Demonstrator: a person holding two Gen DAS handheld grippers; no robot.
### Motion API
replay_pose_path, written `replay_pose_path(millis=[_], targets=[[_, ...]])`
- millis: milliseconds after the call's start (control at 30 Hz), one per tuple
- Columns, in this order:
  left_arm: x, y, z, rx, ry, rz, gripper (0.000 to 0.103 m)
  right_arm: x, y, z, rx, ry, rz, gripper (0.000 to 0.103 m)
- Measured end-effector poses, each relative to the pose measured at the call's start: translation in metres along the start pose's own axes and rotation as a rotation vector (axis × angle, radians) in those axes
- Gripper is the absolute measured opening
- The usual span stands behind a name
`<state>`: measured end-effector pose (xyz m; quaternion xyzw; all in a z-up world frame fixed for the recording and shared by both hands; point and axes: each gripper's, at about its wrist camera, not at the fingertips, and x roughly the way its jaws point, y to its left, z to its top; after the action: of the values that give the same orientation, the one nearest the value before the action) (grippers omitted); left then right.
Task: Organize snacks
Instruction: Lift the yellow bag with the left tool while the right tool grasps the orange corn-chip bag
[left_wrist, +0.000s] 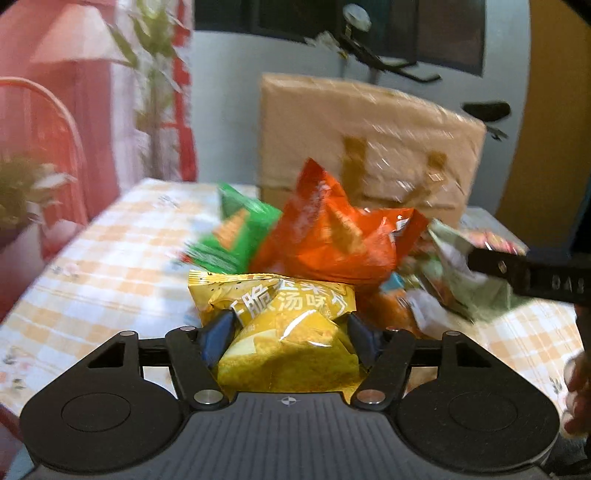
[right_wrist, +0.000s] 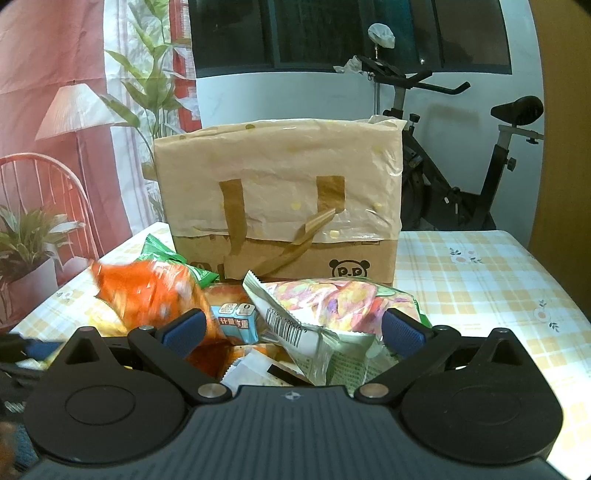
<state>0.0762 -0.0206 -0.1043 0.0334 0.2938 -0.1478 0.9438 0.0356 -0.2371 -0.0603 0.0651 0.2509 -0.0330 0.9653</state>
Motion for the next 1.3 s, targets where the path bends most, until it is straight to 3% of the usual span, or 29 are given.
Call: replay_pose_path(millis=[300,533,800,1133,1300], targets=[[-0.01,0.014,0.016,-0.058,-0.103,0.156,0.07,-0.004,0.003,0.0,-0.006,-0.002,-0.009,0.103],[-0.011,0.028,0.017,-0.076,-0.098,0.155,0.07,-0.002,0.011,0.003,-0.04,0.002,0.008,0.103],[-0.008,0.034,0.008,-0.077,-0.082,0.149,0.07,0.004,0.048,0.0,-0.218,0.02,0.092,0.102],[-0.008,0.051,0.006,-0.114,-0.072,0.168,0.07,0.022,0.083,-0.013,-0.325,0.128,0.235,0.101],[-0.007,0.053,0.004,-0.121,-0.073,0.156,0.07,0.03,0.096,-0.027,-0.451,0.2,0.289,0.101]])
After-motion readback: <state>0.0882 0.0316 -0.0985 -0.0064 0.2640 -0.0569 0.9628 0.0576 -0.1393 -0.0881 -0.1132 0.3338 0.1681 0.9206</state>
